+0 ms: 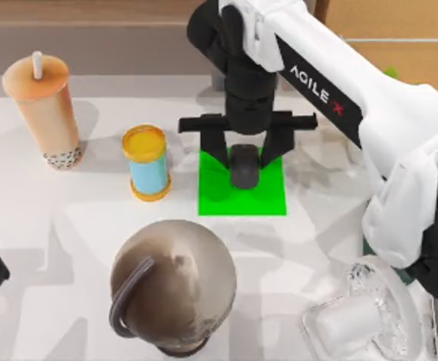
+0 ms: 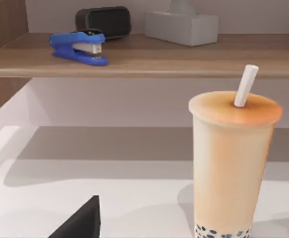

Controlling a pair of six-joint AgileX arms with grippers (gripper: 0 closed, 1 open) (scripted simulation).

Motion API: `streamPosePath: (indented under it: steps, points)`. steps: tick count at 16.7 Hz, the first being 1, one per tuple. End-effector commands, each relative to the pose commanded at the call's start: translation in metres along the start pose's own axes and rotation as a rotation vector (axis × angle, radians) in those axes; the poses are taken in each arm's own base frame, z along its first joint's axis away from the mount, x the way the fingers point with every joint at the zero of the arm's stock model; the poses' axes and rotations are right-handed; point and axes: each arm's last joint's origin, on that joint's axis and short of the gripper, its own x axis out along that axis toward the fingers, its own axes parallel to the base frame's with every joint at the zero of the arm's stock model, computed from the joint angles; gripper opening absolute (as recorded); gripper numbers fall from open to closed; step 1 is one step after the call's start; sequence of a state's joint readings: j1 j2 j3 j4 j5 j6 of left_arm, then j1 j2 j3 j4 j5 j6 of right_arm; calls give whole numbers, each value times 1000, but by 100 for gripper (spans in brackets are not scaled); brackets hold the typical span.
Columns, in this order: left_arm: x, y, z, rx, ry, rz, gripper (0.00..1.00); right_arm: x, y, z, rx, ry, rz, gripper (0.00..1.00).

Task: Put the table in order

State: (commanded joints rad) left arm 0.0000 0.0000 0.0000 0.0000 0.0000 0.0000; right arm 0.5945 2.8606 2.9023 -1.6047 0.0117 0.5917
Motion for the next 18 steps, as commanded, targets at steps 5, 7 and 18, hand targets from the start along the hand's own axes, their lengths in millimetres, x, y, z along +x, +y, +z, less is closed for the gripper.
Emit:
streamPosePath:
  steps: [5,7,18]
  points:
    - [0,0,0,0,0,0,100,6,-5,3,17,17,-7,0]
    - [0,0,0,0,0,0,100,13,-12,5,43,62,-21,0]
    - [0,0,0,0,0,0,100,10,0,1,1,3,0,0]
